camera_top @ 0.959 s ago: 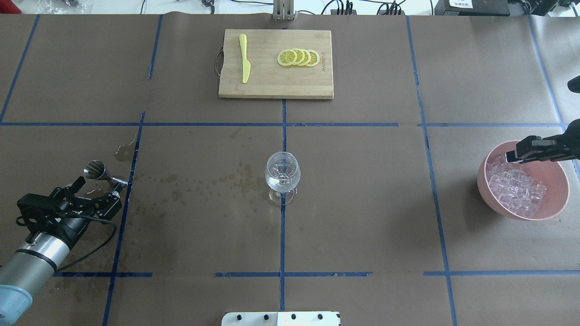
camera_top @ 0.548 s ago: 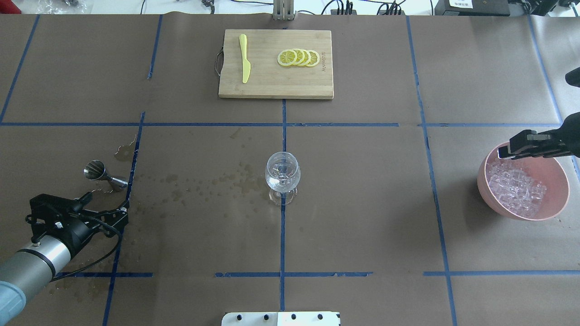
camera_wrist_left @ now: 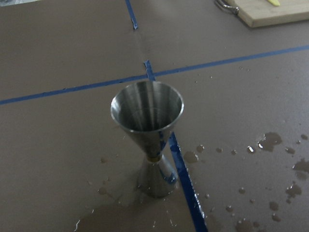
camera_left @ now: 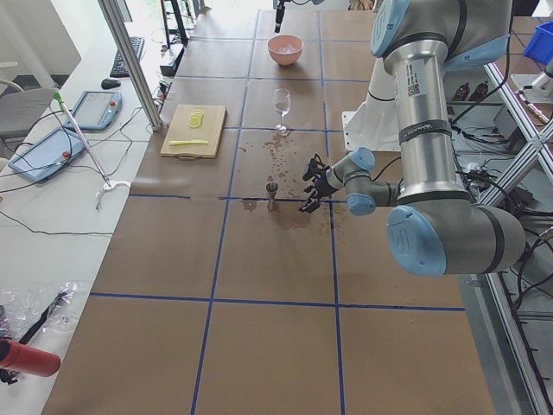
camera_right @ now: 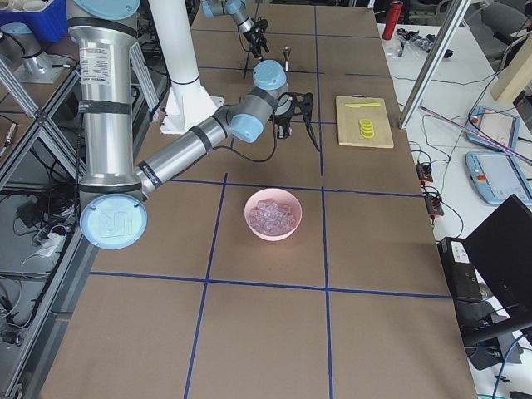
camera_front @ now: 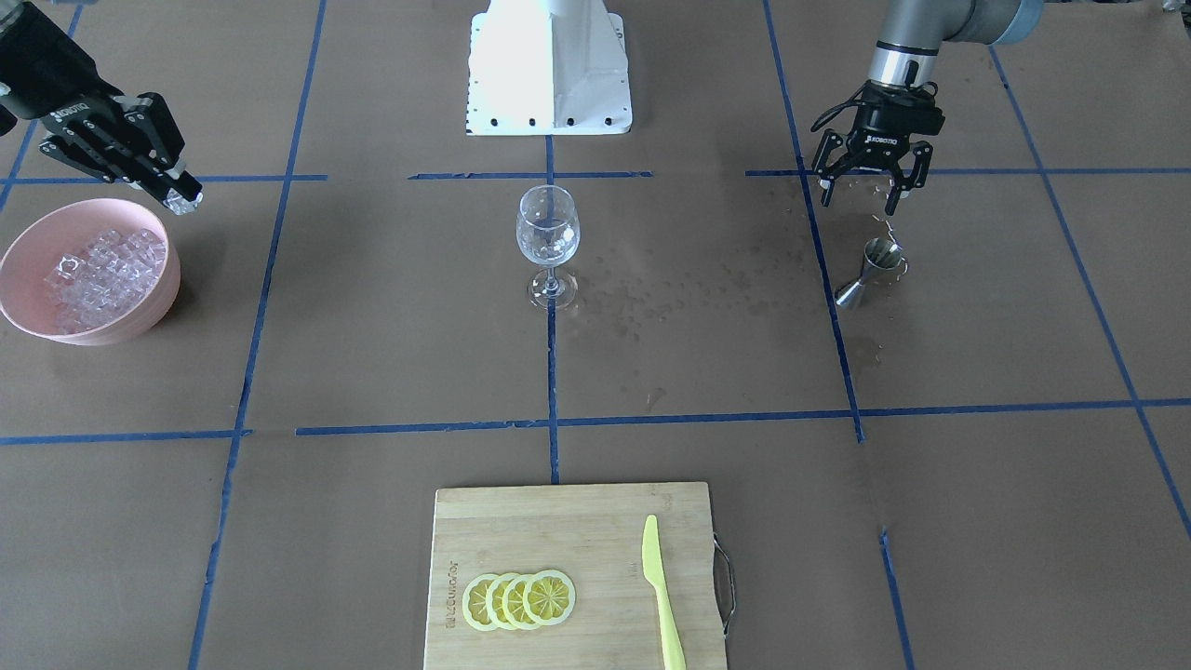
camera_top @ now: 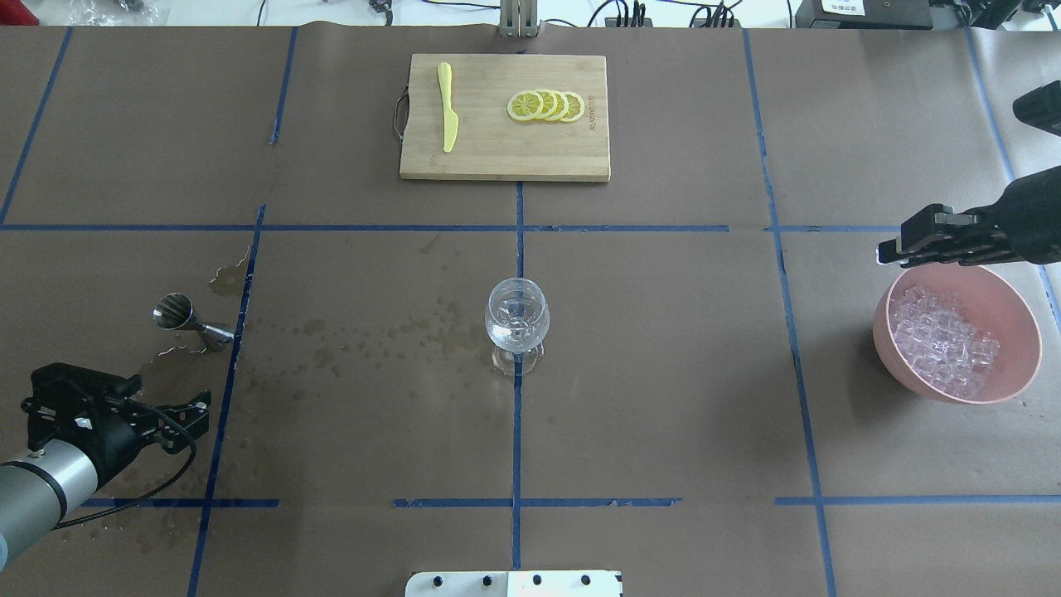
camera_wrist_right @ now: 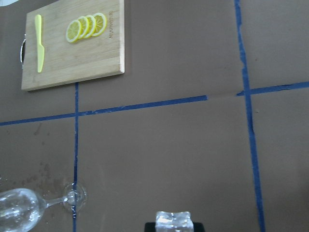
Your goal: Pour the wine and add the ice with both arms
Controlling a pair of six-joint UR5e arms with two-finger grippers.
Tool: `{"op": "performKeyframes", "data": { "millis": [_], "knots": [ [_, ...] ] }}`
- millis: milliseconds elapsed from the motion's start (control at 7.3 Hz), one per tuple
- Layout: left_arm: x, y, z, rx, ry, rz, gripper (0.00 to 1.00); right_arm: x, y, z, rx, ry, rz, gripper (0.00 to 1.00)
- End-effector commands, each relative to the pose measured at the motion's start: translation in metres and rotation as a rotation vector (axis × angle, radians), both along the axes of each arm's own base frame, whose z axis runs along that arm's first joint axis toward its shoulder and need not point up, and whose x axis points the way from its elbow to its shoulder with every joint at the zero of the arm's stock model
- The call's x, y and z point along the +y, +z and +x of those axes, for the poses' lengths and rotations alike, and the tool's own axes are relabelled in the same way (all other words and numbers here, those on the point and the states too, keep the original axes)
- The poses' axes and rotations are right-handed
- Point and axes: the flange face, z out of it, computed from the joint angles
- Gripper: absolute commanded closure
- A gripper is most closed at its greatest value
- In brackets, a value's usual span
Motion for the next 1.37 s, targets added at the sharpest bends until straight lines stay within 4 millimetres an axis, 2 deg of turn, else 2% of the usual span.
{"op": "performKeyframes", "data": {
  "millis": [0, 137, 274, 411, 548, 685, 822, 959, 1096, 1233],
  "knots": [
    [0.017, -0.022, -0.017, 0.062, 0.121, -0.12, 0.0, -0.001, -0.044, -0.035, -0.061, -0.031, 0.014, 1.0],
    [0.022, -0.026, -0.017, 0.077, 0.162, -0.156, 0.0, 0.001, -0.07, -0.057, -0.092, -0.051, 0.035, 1.0],
    [0.026, -0.032, -0.024, 0.086, 0.201, -0.186, 0.0, -0.005, -0.09, -0.078, -0.117, -0.056, 0.032, 1.0],
    [0.022, -0.033, -0.031, 0.097, 0.231, -0.231, 0.0, -0.015, -0.114, -0.107, -0.138, -0.058, 0.038, 1.0],
    [0.015, -0.035, -0.039, 0.113, 0.25, -0.268, 0.0, -0.007, -0.134, -0.144, -0.149, -0.054, 0.046, 1.0],
    [0.016, -0.032, -0.045, 0.109, 0.268, -0.292, 0.0, 0.01, -0.148, -0.177, -0.159, -0.037, 0.045, 1.0],
    [0.015, -0.036, -0.049, 0.12, 0.282, -0.306, 0.0, 0.023, -0.161, -0.204, -0.163, -0.013, 0.071, 1.0],
    [0.01, -0.042, -0.057, 0.133, 0.27, -0.308, 0.0, 0.026, -0.171, -0.222, -0.161, -0.014, 0.077, 1.0],
    [0.01, -0.043, -0.059, 0.132, 0.284, -0.328, 0.0, 0.025, -0.181, -0.23, -0.151, -0.018, 0.07, 1.0],
    [0.009, -0.044, -0.06, 0.114, 0.286, -0.34, 0.0, 0.028, -0.18, -0.237, -0.145, -0.02, 0.069, 1.0]
  ]
}}
